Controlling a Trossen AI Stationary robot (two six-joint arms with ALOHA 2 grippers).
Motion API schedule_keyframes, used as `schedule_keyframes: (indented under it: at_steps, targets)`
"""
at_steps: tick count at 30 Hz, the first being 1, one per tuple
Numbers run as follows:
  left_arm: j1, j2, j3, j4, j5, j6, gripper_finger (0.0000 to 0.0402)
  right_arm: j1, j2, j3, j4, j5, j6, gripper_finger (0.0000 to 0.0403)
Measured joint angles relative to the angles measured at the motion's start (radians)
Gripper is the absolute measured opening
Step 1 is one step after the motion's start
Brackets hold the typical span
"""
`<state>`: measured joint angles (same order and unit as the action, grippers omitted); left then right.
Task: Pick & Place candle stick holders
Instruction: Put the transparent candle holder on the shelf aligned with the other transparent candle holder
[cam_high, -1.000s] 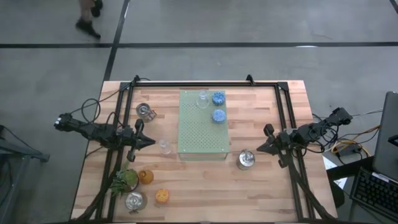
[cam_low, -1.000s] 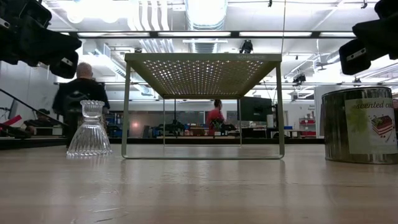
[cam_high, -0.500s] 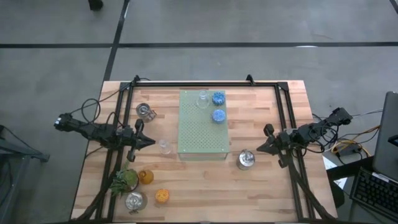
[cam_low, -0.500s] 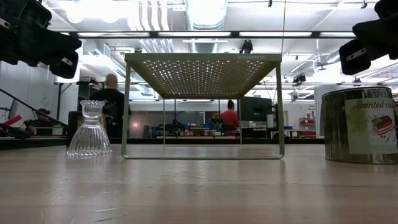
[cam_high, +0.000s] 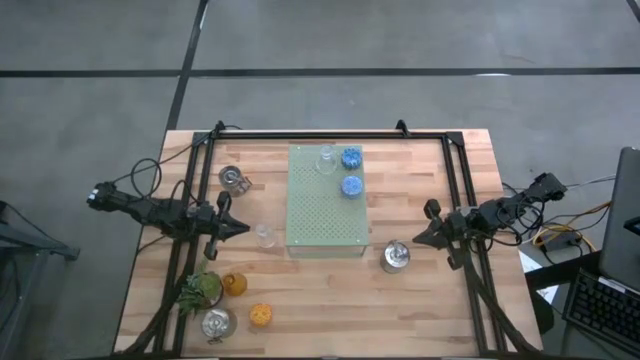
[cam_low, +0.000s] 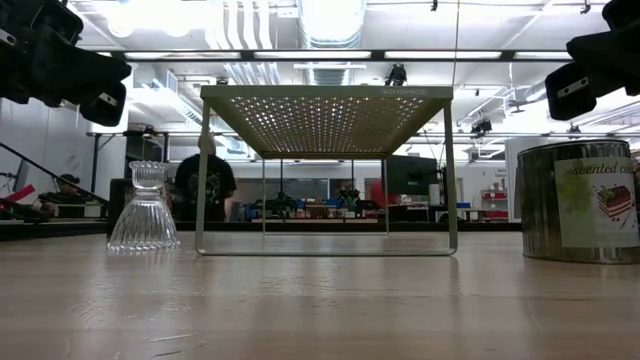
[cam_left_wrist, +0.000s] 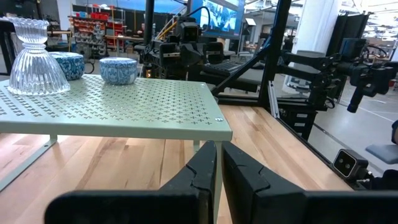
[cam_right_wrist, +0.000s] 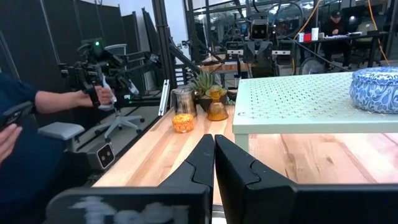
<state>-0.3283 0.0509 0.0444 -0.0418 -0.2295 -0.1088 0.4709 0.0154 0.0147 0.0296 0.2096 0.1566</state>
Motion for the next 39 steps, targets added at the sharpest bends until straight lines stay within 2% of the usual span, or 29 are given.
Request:
schedule_keyframes:
  at_steps: [8,11,14,20,23,29,33,39]
  targets:
    - [0.0,0.0,0.0,0.001,0.0,0.006,0.0028,0.0,0.0,0.0,0.0,0.0,0.0,0.0009]
    - [0.0,0.0,-0.001,0.017,-0.006,0.075,0.0028,0.0,0.0,0.0,0.0,0.0,0.0,0.0009]
    - [0.0,0.001,-0.002,0.108,-0.007,0.13,0.0028,0.0,0.0,0.0,0.0,0.0,0.0,0.0009]
    - [0.0,0.0,-0.001,0.311,-0.007,0.139,0.0028,0.0,0.0,0.0,0.0,0.0,0.0,0.0009]
    - [0.0,0.0,-0.001,0.36,-0.006,0.138,0.0028,0.0,0.0,0.0,0.0,0.0,0.0,0.0009]
    - [0.0,0.008,-0.001,0.366,-0.015,0.031,0.0028,0.0,0.0,0.0,0.0,0.0,0.0,0.0009]
    - [0.001,0.029,0.0,0.349,-0.119,-0.076,0.003,0.0,0.0,0.0,0.0,0.0,0.0,0.0009]
    - [0.001,0.115,0.061,0.104,-0.176,-0.223,0.0084,0.0,0.0,0.0,0.0,0.0,0.0,0.0009]
